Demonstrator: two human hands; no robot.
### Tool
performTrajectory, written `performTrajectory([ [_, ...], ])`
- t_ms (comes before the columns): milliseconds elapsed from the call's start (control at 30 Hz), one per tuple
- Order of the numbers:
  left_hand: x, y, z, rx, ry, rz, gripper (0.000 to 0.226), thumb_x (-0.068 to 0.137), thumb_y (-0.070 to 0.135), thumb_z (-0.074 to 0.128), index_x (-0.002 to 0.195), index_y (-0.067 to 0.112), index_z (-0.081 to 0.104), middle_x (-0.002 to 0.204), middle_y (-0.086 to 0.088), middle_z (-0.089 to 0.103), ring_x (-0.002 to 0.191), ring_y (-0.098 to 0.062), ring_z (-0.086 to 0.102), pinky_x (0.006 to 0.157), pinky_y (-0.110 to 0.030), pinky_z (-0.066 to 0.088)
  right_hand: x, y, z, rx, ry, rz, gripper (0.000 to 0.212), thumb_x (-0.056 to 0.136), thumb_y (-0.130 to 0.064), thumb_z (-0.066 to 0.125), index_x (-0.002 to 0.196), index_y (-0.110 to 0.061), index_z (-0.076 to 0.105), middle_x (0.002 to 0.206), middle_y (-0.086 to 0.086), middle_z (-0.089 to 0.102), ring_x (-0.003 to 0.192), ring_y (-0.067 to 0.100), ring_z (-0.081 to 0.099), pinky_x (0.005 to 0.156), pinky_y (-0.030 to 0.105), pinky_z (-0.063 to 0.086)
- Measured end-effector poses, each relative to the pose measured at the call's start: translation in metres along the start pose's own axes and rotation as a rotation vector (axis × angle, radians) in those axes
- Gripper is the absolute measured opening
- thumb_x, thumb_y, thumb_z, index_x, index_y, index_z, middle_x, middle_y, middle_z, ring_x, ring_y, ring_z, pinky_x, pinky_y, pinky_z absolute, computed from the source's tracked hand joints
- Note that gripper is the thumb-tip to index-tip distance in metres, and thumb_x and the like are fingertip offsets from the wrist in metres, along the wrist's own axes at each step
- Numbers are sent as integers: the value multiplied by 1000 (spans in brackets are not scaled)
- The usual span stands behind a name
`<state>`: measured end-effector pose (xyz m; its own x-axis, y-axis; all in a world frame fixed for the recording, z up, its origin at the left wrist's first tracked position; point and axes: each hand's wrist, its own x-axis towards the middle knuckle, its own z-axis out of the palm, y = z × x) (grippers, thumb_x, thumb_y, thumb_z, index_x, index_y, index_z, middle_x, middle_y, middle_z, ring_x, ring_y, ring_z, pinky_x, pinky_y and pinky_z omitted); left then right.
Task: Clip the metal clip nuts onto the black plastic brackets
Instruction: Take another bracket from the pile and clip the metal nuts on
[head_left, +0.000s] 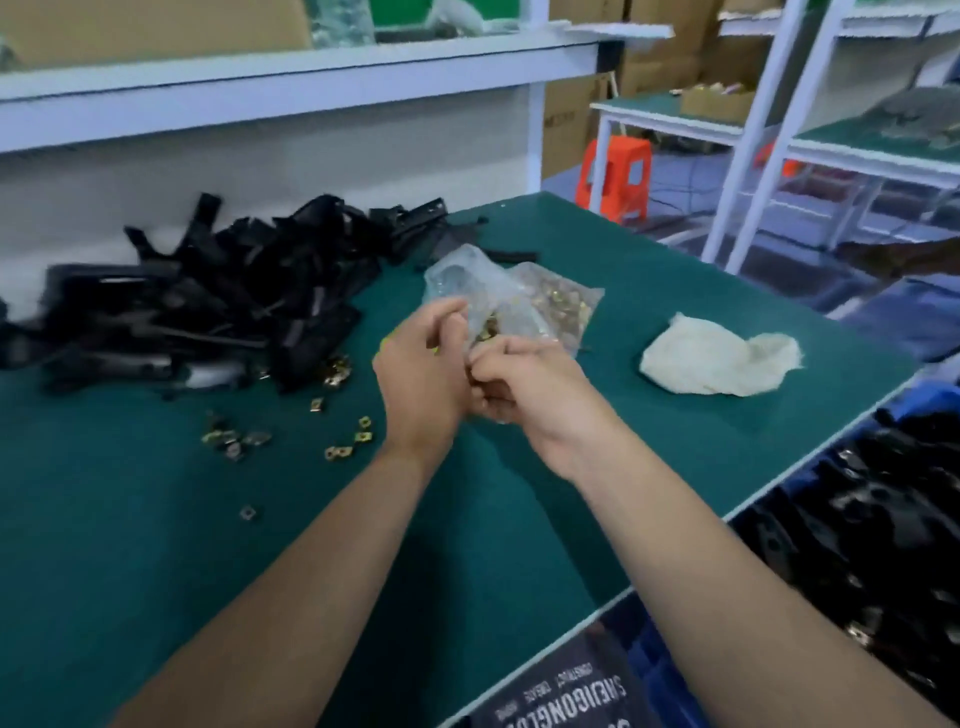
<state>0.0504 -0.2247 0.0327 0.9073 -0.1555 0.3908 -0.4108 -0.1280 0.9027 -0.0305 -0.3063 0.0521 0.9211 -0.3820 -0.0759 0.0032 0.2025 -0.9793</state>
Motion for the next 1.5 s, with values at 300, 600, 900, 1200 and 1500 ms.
performTrajectory([
  [300,24,-87,-162,317,293,-240,23,101,25,59,113,33,76,85,20,71,57,-2,62,60,-19,55,81,50,116,-631,-100,-164,38,85,-18,64,120,-30,69,99,-21,67,94,4,65,81,24,54],
  [600,39,-116,-177,697,-85,-218,38,93,24,67,131,22,67,131,6,64,123,-16,52,100,-22,38,167,60,151,-1199,-209,-191,76,94,-11,61,160,-24,25,168,2,15,153,25,14,118,38,29],
  [900,51,-124,-187,581,-83,-238,22,91,18,69,104,33,79,109,16,73,96,-4,64,81,-10,44,177,55,161,-1361,-42,-668,35,82,2,61,105,-24,54,108,-4,58,109,23,49,91,32,34],
  [1200,41,-118,-162,824,-308,55,53,90,60,59,138,39,61,150,18,50,149,-5,26,126,-27,0,125,38,118,-591,1,-332,20,85,-25,75,86,-30,56,66,-5,68,56,12,67,51,29,47],
  [1500,39,-113,-165,643,-80,-53,17,85,19,81,96,31,78,92,27,62,103,-5,55,100,-12,35,124,51,98,-890,-103,-143,20,80,-17,66,88,-25,49,67,4,66,50,25,68,46,28,51],
])
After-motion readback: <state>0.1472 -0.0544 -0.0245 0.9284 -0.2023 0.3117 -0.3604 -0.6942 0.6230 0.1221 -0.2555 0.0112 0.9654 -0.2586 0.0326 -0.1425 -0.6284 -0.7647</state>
